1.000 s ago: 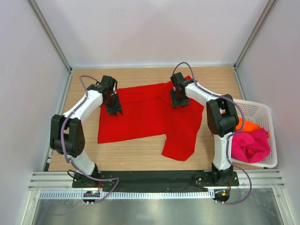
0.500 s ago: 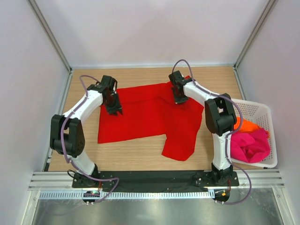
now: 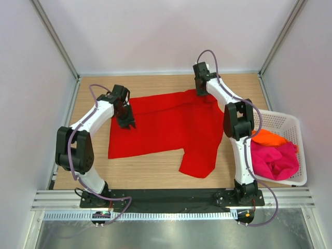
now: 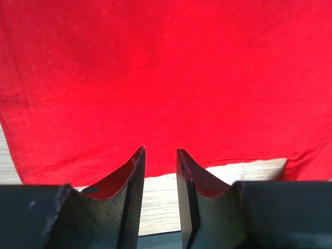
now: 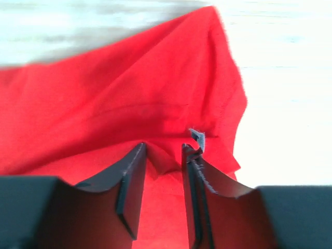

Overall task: Fold and stack the t-shirts
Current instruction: Fold the tshirt

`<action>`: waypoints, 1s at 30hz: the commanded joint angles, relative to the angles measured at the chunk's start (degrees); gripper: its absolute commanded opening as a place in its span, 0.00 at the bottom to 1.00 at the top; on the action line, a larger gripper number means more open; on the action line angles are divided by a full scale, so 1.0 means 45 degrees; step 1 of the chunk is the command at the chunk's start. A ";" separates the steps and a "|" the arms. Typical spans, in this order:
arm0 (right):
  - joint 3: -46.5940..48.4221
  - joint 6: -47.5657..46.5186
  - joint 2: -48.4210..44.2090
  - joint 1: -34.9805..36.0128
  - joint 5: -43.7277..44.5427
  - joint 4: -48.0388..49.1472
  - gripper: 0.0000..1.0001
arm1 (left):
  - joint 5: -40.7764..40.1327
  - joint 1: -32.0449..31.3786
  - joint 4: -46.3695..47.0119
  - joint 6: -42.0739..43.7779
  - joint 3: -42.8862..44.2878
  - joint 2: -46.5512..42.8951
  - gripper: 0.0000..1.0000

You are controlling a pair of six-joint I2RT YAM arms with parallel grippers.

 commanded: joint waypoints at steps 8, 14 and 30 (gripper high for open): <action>-0.1697 0.3202 -0.2391 -0.0045 -0.2213 -0.0656 0.41 | 0.0238 0.0132 0.0245 0.0308 0.0118 -0.0217 0.31; -0.2464 0.4044 -0.2527 -0.0553 -0.2392 0.0184 0.54 | 0.0415 0.0171 0.0206 0.0307 0.0178 -0.0157 0.31; -0.4105 0.4200 -0.2743 -0.0709 -0.3621 0.1377 0.23 | 0.0512 0.0210 0.0206 0.0405 0.0138 0.0037 0.30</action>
